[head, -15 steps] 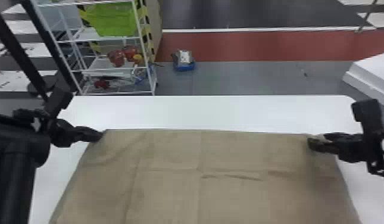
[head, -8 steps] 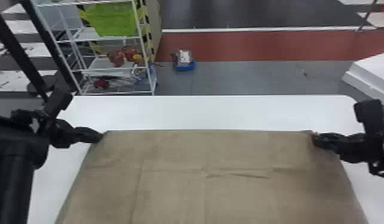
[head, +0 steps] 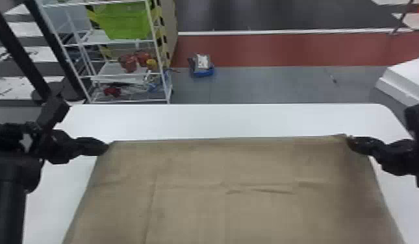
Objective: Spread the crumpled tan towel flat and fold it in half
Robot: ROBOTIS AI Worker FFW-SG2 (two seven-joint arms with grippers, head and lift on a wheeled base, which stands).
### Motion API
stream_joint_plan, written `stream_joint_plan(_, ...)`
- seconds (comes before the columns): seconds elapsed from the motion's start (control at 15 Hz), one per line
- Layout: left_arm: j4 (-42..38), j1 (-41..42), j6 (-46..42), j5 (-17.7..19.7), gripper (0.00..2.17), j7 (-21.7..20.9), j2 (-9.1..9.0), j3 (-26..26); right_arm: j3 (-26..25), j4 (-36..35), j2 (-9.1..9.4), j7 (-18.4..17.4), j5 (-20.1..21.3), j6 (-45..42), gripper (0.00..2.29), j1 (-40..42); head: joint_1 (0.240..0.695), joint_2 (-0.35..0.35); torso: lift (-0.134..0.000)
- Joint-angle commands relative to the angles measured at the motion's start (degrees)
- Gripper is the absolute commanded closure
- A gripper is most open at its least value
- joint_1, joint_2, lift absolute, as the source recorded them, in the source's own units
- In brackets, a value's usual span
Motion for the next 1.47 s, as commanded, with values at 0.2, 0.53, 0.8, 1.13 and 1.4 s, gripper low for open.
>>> stream_joint_plan(0.2,-10.09,7.99,-5.88,5.52,1.44,-3.45,-0.07,7.93,-2.09,-12.29,-1.80,6.81,0.26,-4.54,1.11,9.51,0.695,0.091,-0.123)
stream_joint_plan(0.53,-15.45,15.98,-17.31,11.32,1.44,-8.02,0.28,13.99,-4.90,-15.81,-3.74,14.45,1.66,-10.69,1.11,16.89,0.695,0.148,-0.123)
stream_joint_plan(0.8,-15.27,19.85,-28.20,7.27,1.44,-9.77,0.55,13.64,-3.67,-14.67,-3.83,17.35,4.92,-15.09,1.11,18.65,0.695,0.155,-0.123)
stream_joint_plan(1.13,-17.12,23.28,-35.06,6.04,1.44,-10.04,0.28,14.78,-4.90,-16.43,-3.47,22.54,3.95,-21.06,1.00,20.23,0.695,0.181,-0.123)
stream_joint_plan(1.4,-21.16,27.23,-36.29,8.24,1.44,-10.57,0.02,16.80,-8.51,-19.06,-3.83,26.58,2.28,-22.12,1.39,23.05,0.695,0.203,-0.123)
